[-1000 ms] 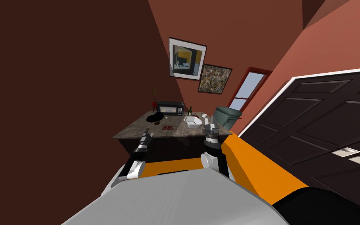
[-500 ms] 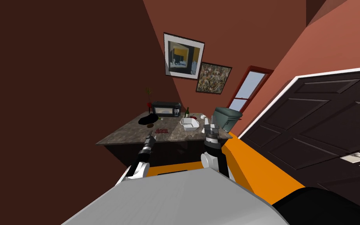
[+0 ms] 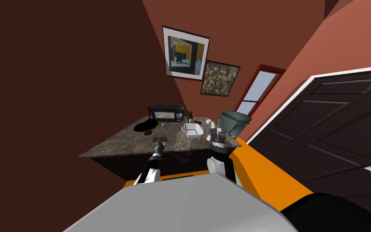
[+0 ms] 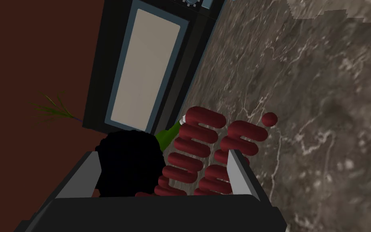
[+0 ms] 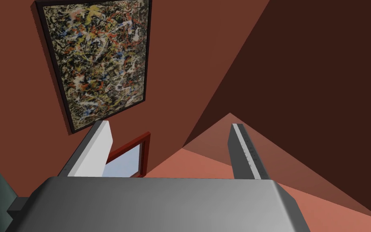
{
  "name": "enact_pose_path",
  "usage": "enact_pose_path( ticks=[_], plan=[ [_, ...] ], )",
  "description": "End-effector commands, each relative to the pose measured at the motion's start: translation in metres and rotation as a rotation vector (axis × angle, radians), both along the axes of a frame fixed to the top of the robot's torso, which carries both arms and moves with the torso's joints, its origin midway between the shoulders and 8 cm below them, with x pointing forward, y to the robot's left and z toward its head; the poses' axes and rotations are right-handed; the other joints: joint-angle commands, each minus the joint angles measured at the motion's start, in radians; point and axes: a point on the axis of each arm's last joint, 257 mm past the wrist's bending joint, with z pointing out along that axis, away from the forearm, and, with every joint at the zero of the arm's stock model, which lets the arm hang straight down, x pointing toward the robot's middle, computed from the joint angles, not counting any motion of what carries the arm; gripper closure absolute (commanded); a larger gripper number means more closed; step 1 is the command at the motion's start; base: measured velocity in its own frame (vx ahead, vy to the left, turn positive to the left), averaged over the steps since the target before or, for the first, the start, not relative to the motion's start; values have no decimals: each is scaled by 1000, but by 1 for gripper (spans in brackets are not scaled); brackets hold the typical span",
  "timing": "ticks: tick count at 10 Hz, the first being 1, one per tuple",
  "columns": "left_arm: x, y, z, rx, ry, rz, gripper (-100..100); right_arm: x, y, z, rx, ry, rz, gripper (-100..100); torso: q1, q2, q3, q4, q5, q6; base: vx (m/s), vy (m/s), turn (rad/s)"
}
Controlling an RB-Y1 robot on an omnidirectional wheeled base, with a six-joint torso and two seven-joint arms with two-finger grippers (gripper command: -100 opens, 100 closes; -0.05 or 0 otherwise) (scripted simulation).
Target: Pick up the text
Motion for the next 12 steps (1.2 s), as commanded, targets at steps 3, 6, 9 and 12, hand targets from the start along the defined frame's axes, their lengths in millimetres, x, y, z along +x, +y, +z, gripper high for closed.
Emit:
enact_pose_path(
  ticks=[3, 6, 9, 12],
  plan=[
    [-1, -8, -6, -28, 12, 3, 0, 0, 0, 0, 0, 0, 0, 0, 4, 3, 2, 1, 1, 0, 58, -35, -11],
    [0, -8, -6, -28, 11, 3, 100, 0, 0, 0, 0, 0, 0, 0, 7, 8, 4, 2, 1, 0, 0, 0, 0],
    [0, -8, -6, -28, 11, 3, 100, 0, 0, 0, 0, 0, 0, 0, 7, 8, 5, 2, 1, 0, 0, 0, 0],
    [6, 6, -5, 18, 23, -16, -100, 0, 0, 0, 0, 0, 0, 0, 8, 9, 5, 2, 1, 0, -14, 16, 28]
  ],
)
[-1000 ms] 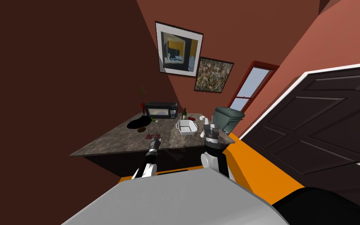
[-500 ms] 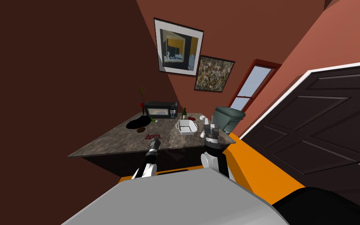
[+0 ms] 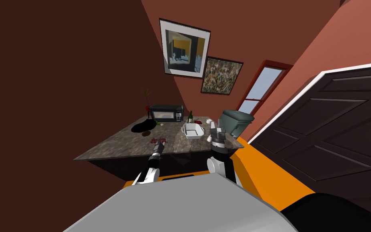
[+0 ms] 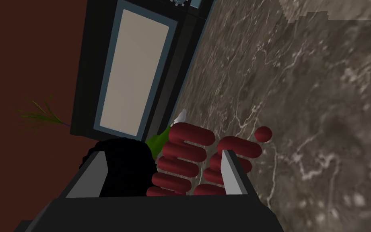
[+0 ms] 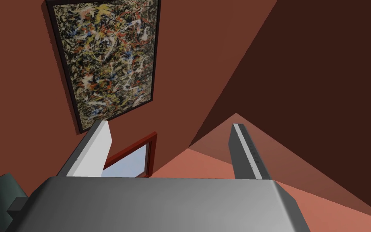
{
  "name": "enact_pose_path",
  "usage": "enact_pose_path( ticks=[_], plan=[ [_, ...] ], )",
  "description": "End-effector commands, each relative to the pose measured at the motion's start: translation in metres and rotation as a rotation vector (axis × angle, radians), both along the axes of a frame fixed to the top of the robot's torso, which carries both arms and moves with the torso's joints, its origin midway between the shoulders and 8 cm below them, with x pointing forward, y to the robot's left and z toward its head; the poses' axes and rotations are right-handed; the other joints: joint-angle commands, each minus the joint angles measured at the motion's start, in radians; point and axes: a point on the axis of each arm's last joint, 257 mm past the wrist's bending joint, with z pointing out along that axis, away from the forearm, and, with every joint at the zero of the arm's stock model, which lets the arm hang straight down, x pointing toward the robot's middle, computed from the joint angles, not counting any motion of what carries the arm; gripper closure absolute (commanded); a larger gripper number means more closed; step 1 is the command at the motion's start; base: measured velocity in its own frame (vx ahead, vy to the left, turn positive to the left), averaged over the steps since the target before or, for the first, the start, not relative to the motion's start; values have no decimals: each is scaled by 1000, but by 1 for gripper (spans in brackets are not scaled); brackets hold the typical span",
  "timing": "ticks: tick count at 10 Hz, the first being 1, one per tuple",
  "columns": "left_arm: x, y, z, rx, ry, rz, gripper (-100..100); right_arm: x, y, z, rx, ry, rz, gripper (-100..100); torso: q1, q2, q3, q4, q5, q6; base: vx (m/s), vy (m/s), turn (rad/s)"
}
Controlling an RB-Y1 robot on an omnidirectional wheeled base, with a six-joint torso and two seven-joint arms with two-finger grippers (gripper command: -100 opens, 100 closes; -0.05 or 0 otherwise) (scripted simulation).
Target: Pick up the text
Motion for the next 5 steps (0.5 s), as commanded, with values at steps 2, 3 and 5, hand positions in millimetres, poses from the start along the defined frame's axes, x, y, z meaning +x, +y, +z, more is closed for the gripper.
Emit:
enact_pose_path(
  ticks=[2, 3, 5],
  plan=[
    [13, 14, 3, 35, 25, -20, -100, 0, 0, 0, 0, 0, 0, 0, 1, 1, 0, 0, 0, 0, -43, 57, 65],
    [20, 19, 7, 39, 28, -25, -100, 0, 0, 0, 0, 0, 0, 0, 2, 1, 1, 0, 0, 0, -56, 74, 80],
    [28, 22, 9, 38, 45, -33, -100, 0, 0, 0, 0, 0, 0, 0, 1, 1, 1, 0, 1, 0, -34, 52, 33]
  ],
)
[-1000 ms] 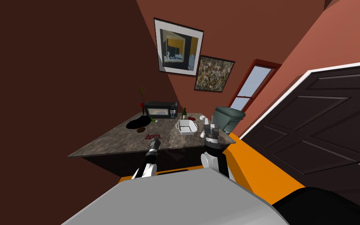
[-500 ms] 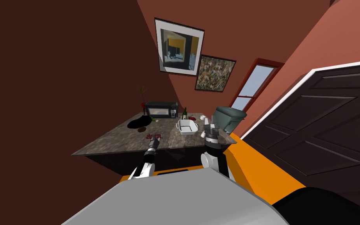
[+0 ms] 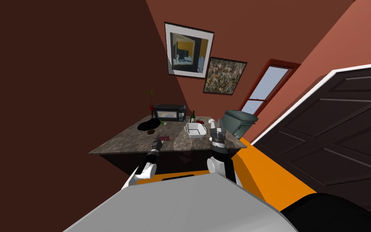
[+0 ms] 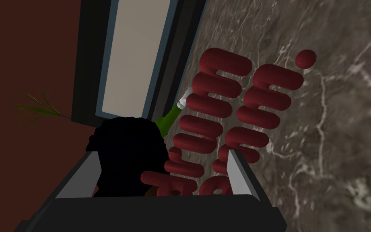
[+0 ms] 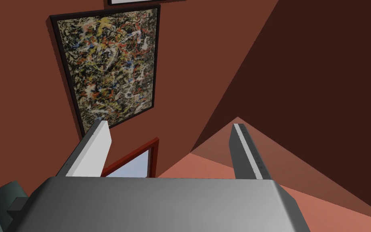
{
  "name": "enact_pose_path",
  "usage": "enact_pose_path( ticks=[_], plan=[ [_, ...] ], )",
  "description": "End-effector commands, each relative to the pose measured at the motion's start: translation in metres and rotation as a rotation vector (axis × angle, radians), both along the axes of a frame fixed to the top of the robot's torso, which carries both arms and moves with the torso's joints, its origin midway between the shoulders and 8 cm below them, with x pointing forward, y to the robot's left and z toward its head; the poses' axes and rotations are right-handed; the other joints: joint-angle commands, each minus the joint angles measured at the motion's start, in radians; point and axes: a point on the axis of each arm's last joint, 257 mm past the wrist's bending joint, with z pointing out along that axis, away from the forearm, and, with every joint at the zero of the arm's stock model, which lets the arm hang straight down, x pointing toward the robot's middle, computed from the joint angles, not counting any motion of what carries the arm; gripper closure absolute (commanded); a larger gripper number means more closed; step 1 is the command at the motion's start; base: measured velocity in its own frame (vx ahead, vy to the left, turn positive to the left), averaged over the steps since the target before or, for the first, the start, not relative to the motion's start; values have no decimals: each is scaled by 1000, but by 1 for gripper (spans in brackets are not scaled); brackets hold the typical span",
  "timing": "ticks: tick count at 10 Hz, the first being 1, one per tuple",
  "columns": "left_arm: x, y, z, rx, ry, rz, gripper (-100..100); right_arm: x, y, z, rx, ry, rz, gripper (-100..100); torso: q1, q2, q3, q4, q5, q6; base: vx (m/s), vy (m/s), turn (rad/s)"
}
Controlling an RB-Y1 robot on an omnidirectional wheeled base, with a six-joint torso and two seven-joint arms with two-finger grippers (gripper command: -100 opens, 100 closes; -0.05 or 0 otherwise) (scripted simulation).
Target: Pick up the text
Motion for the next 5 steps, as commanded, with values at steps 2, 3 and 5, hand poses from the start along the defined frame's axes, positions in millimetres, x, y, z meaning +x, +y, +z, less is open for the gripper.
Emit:
enact_pose_path(
  ticks=[2, 3, 5],
  plan=[
    [13, 3, 4, -5, 25, -10, -100, 0, 0, 0, 0, 0, 0, 0, -1, -1, 0, 0, 0, 0, -18, 39, 47],
    [12, 3, 2, -5, 33, -12, -100, 0, 0, 0, 0, 0, 0, 0, -1, -1, -1, 0, 0, 0, -20, 44, 32],
    [21, 4, 5, -13, 54, -20, -100, 0, 0, 0, 0, 0, 0, 0, 0, -1, 0, 0, 0, 0, -26, 52, 45]
  ],
)
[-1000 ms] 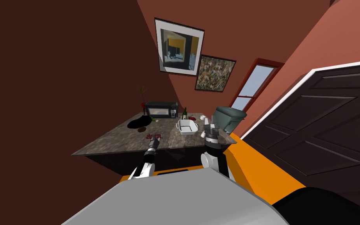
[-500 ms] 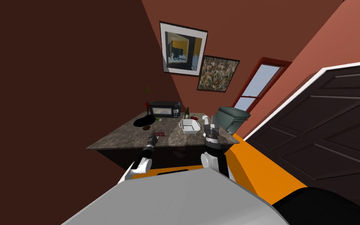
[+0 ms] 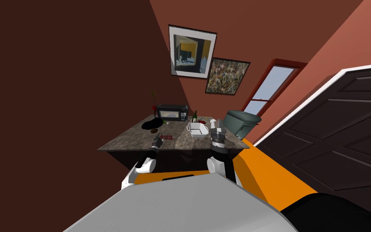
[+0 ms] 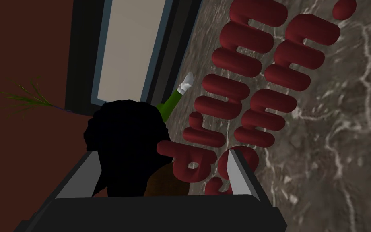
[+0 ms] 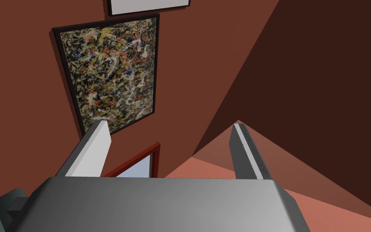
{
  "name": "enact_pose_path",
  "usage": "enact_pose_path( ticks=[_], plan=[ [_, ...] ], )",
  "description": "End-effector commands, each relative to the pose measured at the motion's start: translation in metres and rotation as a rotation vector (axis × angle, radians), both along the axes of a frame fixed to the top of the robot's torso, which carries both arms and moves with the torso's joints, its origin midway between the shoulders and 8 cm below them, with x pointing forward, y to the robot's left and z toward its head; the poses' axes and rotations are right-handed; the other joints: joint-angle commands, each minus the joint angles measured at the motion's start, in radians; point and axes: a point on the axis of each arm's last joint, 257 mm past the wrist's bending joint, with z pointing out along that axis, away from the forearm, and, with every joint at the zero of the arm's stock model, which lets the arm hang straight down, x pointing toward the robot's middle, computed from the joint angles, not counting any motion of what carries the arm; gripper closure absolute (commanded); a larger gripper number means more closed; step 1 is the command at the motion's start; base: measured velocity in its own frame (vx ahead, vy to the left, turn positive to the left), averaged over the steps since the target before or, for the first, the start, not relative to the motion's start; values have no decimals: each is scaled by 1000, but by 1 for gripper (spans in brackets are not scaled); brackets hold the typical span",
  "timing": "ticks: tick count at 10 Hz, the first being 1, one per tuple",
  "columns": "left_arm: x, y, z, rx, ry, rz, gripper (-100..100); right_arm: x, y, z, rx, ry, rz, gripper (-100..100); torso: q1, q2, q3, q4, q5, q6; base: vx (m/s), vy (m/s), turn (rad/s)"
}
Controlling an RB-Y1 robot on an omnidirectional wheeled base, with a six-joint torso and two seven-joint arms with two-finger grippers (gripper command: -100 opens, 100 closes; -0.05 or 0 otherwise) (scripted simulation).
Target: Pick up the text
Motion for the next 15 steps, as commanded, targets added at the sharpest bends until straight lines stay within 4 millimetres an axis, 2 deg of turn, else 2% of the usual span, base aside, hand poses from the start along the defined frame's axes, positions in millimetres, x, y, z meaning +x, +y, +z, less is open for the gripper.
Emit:
enact_pose_path(
  ticks=[1, 2, 3, 4, 5, 6, 7, 9, 10, 11, 12, 14, 15],
  plan=[
    [10, 0, 5, -13, 16, -8, -100, 0, 0, 0, 0, 0, 0, 0, 0, 0, 0, 0, 0, 0, -27, 66, 66],
    [10, -1, 1, -12, 33, -11, -100, 0, 0, 0, 0, 0, 0, 0, 1, 0, 0, 0, 0, 0, -27, 49, 35],
    [19, -1, 9, -27, 35, -18, -100, 0, 0, 0, 0, 0, 0, 0, 0, 0, 0, 0, 0, 0, -32, 65, 82],
    [19, -2, 3, -26, 60, -23, -100, 0, 0, 0, 0, 0, 0, 0, 1, 0, 0, 0, 0, 0, -23, 55, 22],
    [29, -3, 14, -43, 56, -29, -100, 0, 0, 0, 0, 0, 0, 0, 0, 0, 0, 0, 0, 0, -29, 58, 60],
    [27, -5, 5, -41, 88, -35, -100, 0, 0, 0, 0, 0, 0, 0, 0, 0, 0, 0, 0, 0, -21, 42, 29],
    [37, -6, 16, -59, 85, -44, -100, 0, 0, 0, 0, 0, 0, 0, -1, 0, 0, 0, 0, 0, -24, 57, 57],
    [35, -9, 6, -57, 125, -51, -100, 0, 0, 0, 0, 0, 0, 0, 0, 0, 0, 0, 0, 0, -15, 37, 14],
    [45, -12, 16, -75, 128, -63, -100, 0, 0, 0, 0, 0, 0, 0, -2, -1, 0, 0, 0, 0, -15, 44, 56],
    [43, -13, 9, -73, 157, -68, -100, 0, 0, 0, 0, 0, 0, 0, -1, -1, 0, 0, 0, 0, -17, 42, 29],
    [53, -17, 20, -91, 154, -80, -100, 0, 0, 0, 0, 0, 0, 0, -1, 0, 0, 0, 0, 0, -12, 47, 53],
    [50, -19, 8, -88, 202, -89, -100, 0, 0, 0, 0, 0, 0, 0, 0, -1, 0, 0, 0, 0, -8, 40, 10],
    [59, -24, 20, -105, 201, -103, -100, 0, 0, 0, 0, 0, 0, 0, -2, -1, -1, 0, 0, 0, -11, 37, 49]
  ],
)
